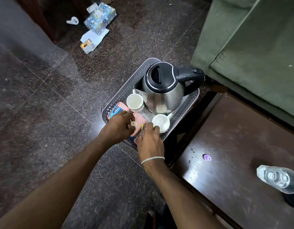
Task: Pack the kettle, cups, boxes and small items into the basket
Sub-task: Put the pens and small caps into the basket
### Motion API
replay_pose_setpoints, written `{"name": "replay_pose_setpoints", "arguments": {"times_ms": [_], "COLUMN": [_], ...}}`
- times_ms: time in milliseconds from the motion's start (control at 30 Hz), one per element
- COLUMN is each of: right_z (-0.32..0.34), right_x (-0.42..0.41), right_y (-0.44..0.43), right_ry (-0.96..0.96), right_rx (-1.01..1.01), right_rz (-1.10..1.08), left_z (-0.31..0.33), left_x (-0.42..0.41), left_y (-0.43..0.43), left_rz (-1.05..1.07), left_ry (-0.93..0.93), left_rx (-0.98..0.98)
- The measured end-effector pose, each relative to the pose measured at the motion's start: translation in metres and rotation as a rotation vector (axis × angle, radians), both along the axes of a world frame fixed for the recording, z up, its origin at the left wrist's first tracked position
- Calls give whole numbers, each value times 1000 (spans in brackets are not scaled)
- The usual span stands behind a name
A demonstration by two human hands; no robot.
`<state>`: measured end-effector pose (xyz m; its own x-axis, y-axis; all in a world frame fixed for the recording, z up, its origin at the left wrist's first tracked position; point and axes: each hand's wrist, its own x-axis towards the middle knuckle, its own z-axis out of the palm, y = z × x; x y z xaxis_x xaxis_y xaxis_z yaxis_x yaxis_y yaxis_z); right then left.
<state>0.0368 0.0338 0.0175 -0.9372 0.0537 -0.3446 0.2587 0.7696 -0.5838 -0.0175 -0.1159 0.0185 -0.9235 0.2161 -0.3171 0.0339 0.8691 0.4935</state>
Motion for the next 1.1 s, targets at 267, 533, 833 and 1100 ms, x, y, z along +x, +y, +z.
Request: {"name": "replay_pose_setpoints", "arguments": {"times_ms": [267,533,833,1100], "right_z": [7,-16,-63,-97], "right_x": [21,63,98,102], "right_y": [35,145,249,267], "right_ry": [229,234,-42,-165], "right_rx": [-47,10,97,38], "right_rz": [-57,-120,-157,-111], "left_z": [20,29,-53,-105], "left_x": [15,52,80,91], "left_y": [10,111,219,261], "left_rz": [-10,-241,-303,-311], "left_ry": [174,255,-50,-124], "left_rx": [45,162,137,144]}}
